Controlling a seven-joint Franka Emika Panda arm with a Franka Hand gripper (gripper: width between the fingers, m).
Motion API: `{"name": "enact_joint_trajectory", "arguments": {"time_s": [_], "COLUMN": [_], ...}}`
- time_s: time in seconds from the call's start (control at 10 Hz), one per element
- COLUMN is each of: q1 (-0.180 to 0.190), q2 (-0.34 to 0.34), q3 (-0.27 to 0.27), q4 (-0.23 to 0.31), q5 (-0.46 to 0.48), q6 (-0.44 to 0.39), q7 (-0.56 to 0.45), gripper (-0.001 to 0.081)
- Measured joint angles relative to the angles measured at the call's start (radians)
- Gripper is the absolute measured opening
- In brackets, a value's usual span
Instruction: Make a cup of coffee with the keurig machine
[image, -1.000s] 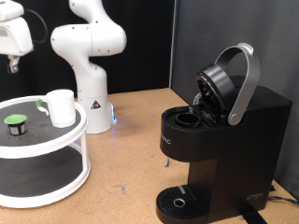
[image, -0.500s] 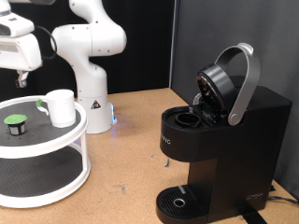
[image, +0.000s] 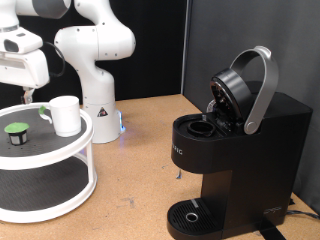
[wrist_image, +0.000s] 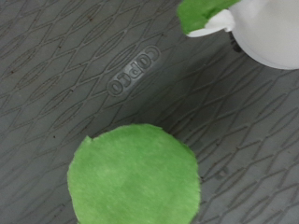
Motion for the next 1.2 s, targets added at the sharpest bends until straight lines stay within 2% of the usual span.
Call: {"name": "enact_joint_trajectory", "arguments": {"time_s": [0.4,1.2], "q1": [-0.015,-0.011], "q2": [0.004,0.070], "q3": [-0.006,-0.023], "q4": [-0.035,-0.046], "q5": [-0.015,0.012], "q6": [0.046,0.142], "q7": [0.012,0.014], "gripper": [0.0805,0.0805]}}
